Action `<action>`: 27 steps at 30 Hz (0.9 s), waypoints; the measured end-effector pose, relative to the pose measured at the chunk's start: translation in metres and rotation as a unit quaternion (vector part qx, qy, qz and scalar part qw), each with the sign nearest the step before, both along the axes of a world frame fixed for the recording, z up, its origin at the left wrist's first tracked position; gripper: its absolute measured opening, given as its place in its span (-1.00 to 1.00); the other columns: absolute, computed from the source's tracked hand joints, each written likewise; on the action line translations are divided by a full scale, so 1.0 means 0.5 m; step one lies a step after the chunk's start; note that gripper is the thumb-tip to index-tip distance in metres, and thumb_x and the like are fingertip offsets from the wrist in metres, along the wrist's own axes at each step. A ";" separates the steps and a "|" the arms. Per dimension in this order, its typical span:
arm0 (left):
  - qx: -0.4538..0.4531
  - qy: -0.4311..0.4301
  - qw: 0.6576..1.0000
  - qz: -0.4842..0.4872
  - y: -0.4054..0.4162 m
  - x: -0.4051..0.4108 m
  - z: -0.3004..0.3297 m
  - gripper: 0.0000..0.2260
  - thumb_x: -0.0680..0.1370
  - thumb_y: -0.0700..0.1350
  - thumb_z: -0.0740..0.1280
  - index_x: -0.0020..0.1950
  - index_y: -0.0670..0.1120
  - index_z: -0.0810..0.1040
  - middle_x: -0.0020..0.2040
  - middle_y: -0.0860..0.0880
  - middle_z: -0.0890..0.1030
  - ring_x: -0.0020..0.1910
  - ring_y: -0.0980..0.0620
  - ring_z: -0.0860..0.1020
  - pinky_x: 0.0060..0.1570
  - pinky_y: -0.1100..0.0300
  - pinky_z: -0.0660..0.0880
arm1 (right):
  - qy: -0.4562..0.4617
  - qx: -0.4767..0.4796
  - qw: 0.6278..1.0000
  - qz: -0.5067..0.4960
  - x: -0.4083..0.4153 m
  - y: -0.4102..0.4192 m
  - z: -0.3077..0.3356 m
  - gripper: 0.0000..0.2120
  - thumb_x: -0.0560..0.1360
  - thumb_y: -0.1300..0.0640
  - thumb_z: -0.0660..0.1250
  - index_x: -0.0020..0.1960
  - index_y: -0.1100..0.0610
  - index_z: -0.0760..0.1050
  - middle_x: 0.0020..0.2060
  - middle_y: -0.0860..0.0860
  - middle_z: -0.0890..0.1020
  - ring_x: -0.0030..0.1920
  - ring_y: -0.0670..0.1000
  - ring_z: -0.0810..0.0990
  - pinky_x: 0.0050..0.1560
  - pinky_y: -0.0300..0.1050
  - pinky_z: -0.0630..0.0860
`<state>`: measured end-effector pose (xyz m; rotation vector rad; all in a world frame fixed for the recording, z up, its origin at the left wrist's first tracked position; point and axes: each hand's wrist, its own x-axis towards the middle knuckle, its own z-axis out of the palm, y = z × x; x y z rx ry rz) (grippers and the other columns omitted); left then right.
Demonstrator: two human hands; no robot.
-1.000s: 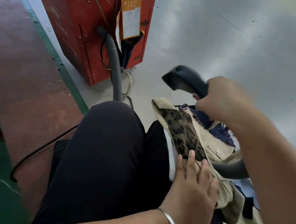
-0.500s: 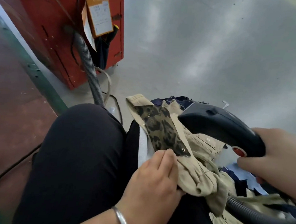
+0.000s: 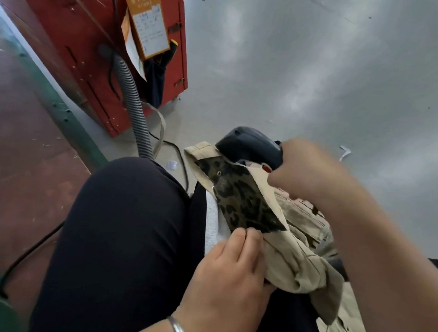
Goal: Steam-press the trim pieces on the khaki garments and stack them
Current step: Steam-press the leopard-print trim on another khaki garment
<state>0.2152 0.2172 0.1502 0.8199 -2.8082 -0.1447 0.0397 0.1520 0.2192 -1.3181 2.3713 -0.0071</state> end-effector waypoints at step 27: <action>0.051 -0.027 0.998 0.002 -0.014 0.020 0.015 -0.51 0.48 0.08 0.16 0.19 -0.22 0.60 0.09 -0.14 0.60 0.09 -0.08 0.58 -0.02 0.08 0.59 | -0.135 -0.037 0.986 -0.089 -0.079 0.202 -0.037 -0.90 0.40 0.17 0.42 -0.14 0.09 0.51 -0.51 0.03 0.59 -0.54 0.03 0.59 -0.47 -0.12 0.50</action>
